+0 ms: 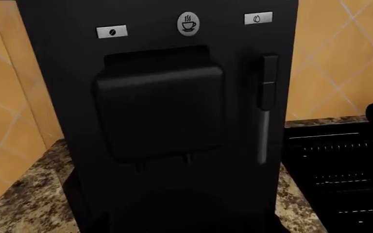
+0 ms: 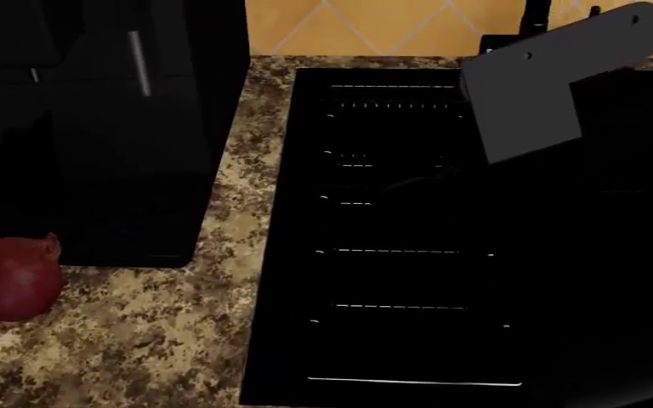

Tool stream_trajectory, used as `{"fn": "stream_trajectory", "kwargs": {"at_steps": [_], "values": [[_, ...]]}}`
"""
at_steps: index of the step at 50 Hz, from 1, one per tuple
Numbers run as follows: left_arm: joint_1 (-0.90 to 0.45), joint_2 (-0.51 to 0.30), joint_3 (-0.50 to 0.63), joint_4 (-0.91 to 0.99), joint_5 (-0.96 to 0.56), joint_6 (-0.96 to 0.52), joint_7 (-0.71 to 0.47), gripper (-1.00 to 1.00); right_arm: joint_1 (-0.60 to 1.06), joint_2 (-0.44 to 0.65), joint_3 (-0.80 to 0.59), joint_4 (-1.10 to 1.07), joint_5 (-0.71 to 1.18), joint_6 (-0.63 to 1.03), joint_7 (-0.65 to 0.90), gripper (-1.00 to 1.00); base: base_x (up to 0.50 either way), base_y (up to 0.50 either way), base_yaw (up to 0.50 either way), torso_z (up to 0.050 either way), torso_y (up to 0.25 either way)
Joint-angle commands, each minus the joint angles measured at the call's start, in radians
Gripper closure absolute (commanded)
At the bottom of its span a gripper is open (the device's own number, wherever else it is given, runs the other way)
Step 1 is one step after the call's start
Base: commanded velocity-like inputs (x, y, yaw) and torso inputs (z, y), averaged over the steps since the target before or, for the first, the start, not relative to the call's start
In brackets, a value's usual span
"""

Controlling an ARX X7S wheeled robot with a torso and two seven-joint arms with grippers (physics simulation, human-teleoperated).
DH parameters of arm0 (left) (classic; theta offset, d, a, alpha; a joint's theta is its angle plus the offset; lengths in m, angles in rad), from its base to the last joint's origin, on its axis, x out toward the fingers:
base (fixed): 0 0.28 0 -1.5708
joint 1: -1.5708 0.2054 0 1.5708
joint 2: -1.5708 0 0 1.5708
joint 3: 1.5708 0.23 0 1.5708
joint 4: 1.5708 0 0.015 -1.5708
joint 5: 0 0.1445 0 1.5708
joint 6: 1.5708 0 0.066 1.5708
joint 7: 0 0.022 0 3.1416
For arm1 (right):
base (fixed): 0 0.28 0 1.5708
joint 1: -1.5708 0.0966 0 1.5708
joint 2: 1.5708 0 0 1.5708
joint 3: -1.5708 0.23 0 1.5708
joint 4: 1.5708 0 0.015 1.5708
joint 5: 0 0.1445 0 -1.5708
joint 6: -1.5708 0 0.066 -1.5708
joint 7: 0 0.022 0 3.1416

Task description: Place the avocado, onion, tomato and bell pepper on the cutting board.

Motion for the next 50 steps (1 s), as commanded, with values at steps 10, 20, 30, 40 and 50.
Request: {"fn": "stream_trajectory", "kwargs": {"at_steps": [10, 20, 30, 40, 50], "values": [[-0.061, -0.085, -0.020, -0.105, -0.415, -0.115, -0.288, -1.00, -0.029, -0.017, 0.040, -0.014, 0.001, -0.003, -0.030, -1.00, 0.00, 0.00, 0.00, 0.000, 0.000], [-0.059, -0.116, 0.016, -0.179, -0.507, -0.112, -0.359, -1.00, -0.029, -0.018, 0.032, -0.005, 0.002, -0.010, -0.028, -1.00, 0.00, 0.00, 0.00, 0.000, 0.000], [-0.052, -0.134, 0.047, -0.247, -0.570, -0.099, -0.415, -1.00, -0.033, -0.020, 0.033, -0.012, 0.008, -0.002, -0.024, -1.00, 0.00, 0.00, 0.00, 0.000, 0.000], [-0.038, -0.146, 0.064, -0.297, -0.673, -0.104, -0.507, -1.00, -0.030, -0.018, 0.033, -0.017, 0.013, 0.007, -0.021, -1.00, 0.00, 0.00, 0.00, 0.000, 0.000], [-0.054, -0.166, 0.095, -0.380, -0.924, -0.099, -0.727, -1.00, -0.025, -0.017, 0.030, -0.012, 0.016, 0.001, -0.022, -1.00, 0.00, 0.00, 0.00, 0.000, 0.000]]}}
